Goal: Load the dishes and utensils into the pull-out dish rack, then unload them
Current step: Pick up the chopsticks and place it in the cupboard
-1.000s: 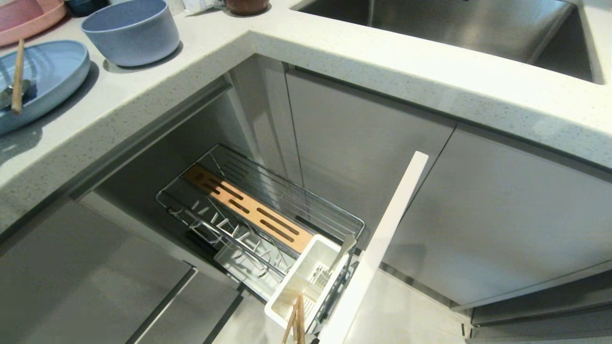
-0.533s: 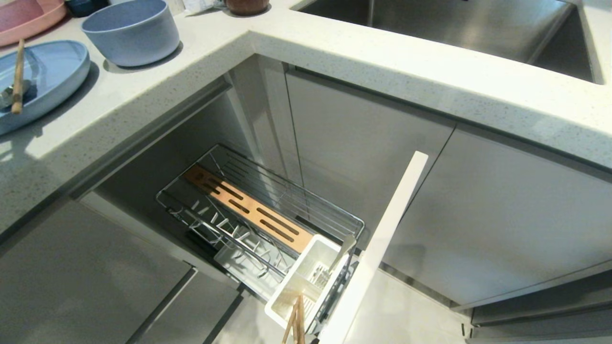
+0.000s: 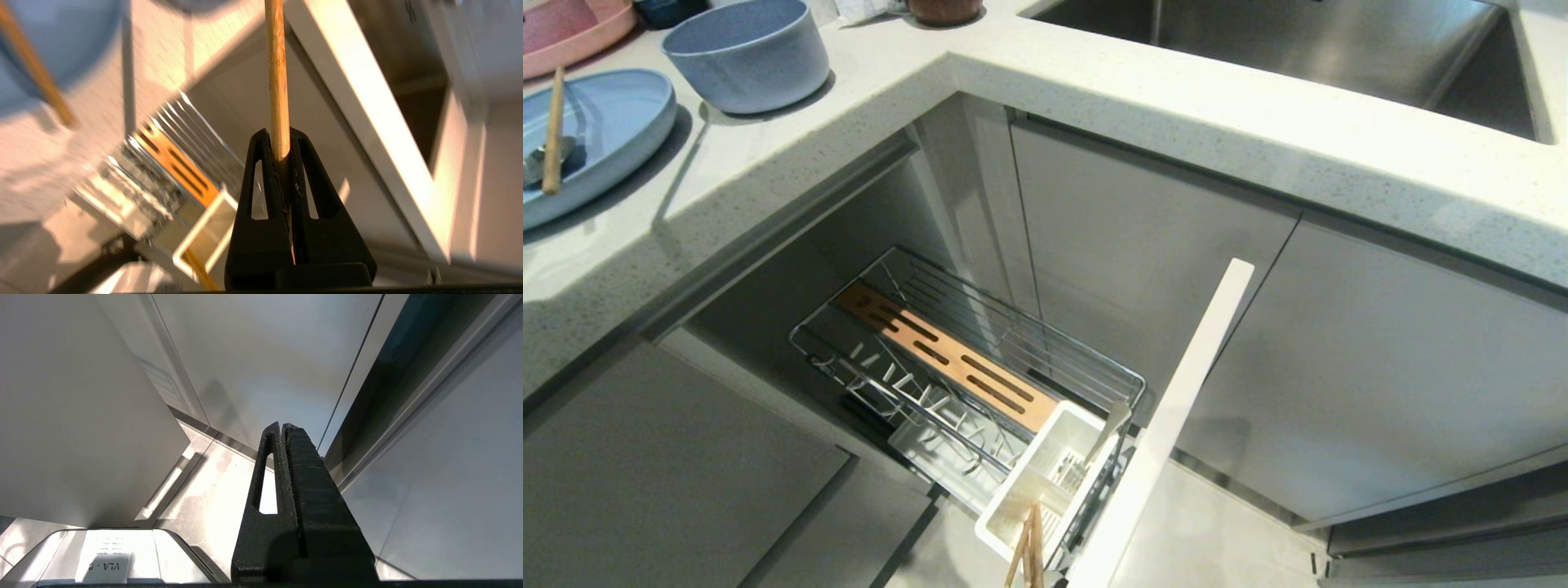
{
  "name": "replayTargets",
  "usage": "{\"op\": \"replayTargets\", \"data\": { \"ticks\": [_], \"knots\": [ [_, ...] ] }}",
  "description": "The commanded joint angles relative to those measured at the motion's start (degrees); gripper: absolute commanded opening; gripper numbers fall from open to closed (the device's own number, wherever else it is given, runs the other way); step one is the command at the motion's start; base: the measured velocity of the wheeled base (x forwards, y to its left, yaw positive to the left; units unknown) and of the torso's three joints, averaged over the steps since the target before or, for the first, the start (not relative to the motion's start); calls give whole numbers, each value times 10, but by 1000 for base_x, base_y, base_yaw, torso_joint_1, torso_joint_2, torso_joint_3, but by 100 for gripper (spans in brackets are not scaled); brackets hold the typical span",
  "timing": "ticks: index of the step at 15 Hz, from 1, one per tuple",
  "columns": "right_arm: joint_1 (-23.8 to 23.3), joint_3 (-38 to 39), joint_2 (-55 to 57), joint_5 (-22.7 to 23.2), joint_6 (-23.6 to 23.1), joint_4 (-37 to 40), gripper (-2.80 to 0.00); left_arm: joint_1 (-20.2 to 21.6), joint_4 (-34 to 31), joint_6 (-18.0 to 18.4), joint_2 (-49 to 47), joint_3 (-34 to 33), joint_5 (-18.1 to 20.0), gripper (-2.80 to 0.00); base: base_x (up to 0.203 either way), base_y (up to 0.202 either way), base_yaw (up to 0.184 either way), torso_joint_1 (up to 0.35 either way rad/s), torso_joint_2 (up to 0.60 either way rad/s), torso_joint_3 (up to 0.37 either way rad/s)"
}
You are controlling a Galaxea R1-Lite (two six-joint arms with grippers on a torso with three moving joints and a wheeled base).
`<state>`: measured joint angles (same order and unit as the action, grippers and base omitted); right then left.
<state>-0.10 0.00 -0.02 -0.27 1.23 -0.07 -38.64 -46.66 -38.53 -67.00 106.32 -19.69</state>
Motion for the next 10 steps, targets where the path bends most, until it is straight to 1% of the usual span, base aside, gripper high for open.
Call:
{"op": "replayTargets", "data": {
  "ticks": [1,2,4,5,7,8,10],
  "knots": [
    [0,1,-2,0,0,0,-280,-22,-21,-2,0,-4,45,-280,0,0,0,0,0,0],
    [0,1,-2,0,0,0,-280,-36,-42,-2,1,-5,82,-280,0,0,0,0,0,0],
    [0,1,-2,0,1,0,-280,-47,-59,9,2,-6,115,-280,0,0,0,0,0,0],
    [0,1,-2,0,0,0,-280,-49,-75,21,3,-7,139,-280,0,0,0,0,0,0],
    [0,1,-2,0,0,0,-280,-55,-95,42,4,-10,173,-280,0,0,0,0,0,0],
    [0,1,-2,0,0,0,-280,-58,-108,59,6,-17,200,-280,0,0,0,0,0,0],
    [0,1,-2,0,0,0,-280,-62,-133,94,8,-25,238,-280,0,0,0,0,0,0]
  ]
}}
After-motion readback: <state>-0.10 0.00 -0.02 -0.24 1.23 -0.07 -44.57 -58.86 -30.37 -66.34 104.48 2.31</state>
